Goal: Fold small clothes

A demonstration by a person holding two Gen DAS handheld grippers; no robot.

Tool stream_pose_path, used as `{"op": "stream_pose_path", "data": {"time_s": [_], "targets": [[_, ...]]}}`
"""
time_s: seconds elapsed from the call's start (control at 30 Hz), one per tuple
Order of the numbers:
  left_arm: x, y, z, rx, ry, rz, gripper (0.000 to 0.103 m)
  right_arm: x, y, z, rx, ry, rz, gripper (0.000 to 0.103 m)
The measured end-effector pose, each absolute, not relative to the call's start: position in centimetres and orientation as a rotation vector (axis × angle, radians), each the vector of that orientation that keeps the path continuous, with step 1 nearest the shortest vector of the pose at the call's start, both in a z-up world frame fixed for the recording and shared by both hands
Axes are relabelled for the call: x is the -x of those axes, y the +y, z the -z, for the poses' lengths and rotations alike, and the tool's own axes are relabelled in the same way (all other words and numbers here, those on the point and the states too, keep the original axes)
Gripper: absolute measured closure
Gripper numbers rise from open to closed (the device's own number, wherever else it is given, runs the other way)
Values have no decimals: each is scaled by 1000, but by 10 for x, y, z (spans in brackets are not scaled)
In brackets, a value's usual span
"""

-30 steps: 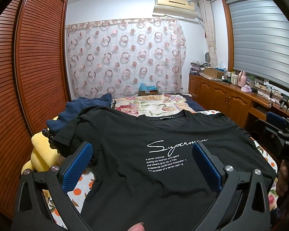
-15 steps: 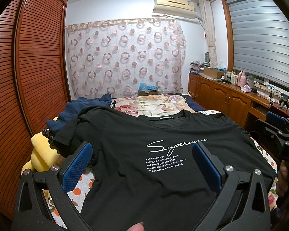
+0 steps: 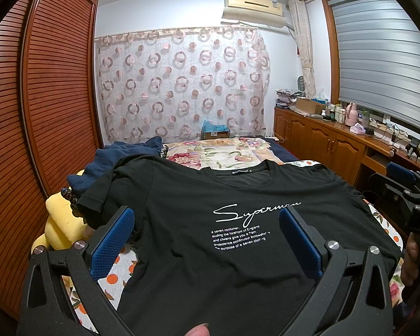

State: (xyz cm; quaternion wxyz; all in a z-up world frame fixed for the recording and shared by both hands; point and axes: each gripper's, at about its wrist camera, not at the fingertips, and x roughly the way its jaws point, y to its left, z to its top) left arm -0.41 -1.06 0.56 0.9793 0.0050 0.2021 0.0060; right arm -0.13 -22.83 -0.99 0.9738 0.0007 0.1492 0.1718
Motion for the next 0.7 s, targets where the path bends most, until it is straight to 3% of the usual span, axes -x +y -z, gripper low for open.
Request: {"op": "stream_pose_path", "data": {"time_s": [0.7], "targets": [[6, -12, -9, -17, 400, -24, 0, -2, -229, 15, 10, 307, -350, 0]]}}
